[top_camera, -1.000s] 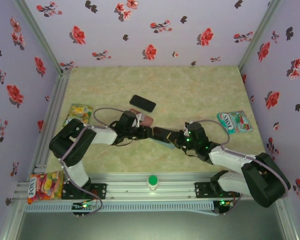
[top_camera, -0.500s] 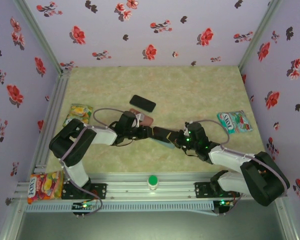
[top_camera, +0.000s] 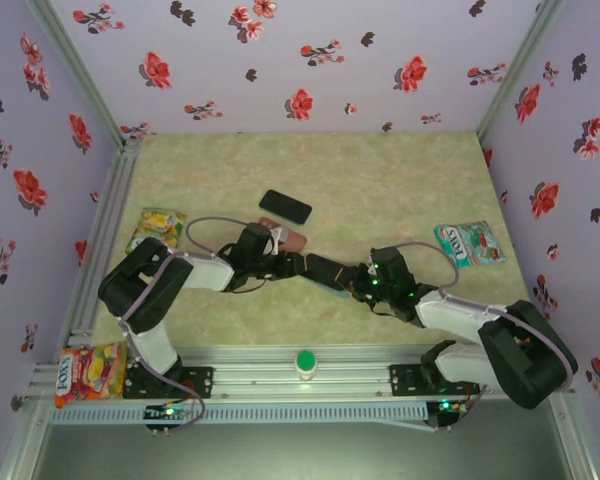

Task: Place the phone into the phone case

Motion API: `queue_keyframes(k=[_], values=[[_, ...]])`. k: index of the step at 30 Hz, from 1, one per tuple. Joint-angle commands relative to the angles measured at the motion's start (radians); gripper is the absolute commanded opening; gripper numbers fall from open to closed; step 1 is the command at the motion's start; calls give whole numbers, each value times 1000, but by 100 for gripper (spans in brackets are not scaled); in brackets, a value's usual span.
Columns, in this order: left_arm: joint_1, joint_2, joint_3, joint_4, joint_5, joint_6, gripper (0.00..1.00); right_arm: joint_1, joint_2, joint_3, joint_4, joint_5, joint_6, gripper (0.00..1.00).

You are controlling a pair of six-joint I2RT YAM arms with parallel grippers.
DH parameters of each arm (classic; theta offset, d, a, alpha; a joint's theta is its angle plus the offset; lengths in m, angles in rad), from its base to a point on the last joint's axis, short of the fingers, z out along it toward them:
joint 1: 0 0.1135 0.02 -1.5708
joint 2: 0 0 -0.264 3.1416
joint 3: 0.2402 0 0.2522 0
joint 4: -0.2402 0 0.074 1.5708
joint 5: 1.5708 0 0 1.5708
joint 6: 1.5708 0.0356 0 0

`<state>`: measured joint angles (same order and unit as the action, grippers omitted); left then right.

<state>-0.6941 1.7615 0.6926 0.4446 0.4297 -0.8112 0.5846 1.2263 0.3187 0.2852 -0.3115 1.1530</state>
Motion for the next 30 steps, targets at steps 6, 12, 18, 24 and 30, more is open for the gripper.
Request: queue_keyframes(k=[6,12,18,24,30], values=[[-32,14,-15,45,41,-12,42,14,26,22,-165,75,-40,33],[-31,19,-17,53,40,-11,42,18,29,46,-194,81,-49,42],[-31,26,-23,73,42,-12,42,25,43,84,-233,81,-63,50],[-31,46,-35,125,48,-30,42,30,66,143,-297,84,-87,57],[-32,72,-45,191,60,-53,42,33,79,204,-395,98,-108,63]])
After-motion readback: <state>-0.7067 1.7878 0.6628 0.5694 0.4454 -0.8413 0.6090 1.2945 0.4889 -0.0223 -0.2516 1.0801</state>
